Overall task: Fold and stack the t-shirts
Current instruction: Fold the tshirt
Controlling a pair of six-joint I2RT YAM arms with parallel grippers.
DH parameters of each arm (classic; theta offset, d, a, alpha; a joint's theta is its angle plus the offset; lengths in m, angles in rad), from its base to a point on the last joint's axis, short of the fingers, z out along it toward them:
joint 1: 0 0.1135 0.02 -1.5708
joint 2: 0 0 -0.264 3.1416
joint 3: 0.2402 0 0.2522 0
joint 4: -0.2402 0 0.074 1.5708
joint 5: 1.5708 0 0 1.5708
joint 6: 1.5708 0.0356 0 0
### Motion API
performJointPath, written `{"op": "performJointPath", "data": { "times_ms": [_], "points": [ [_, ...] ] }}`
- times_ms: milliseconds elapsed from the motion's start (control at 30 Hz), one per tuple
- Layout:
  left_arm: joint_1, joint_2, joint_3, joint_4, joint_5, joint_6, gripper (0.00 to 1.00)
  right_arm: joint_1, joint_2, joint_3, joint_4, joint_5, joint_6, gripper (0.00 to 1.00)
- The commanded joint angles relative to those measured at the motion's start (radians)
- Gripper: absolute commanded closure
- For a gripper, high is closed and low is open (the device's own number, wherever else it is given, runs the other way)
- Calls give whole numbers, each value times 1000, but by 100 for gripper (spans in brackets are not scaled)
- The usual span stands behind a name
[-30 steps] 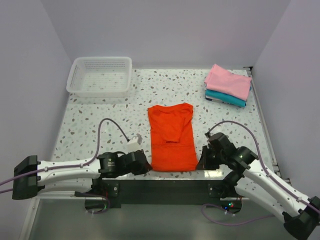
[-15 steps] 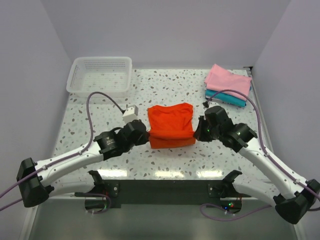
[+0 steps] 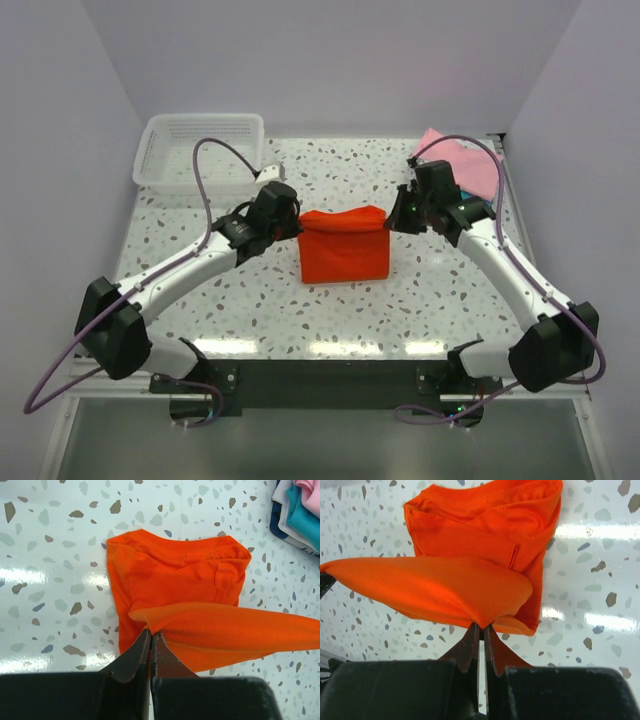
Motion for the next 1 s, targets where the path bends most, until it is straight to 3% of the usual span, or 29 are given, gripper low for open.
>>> {"op": "performJointPath", "data": {
  "times_ms": [0,200,533,967],
  "points": [
    [60,45,84,51,32,66,100,-38,61,90,63,-63,-36,100],
    [140,155,141,93,129,106,100,-85,189,161,90,-105,-42,100],
    [198,346,271,105,175,129,100,-142,393,244,138,-190,-35,100],
    [269,593,412,97,284,137,100,-173,594,354,138,-167,-35,100]
  ]
}}
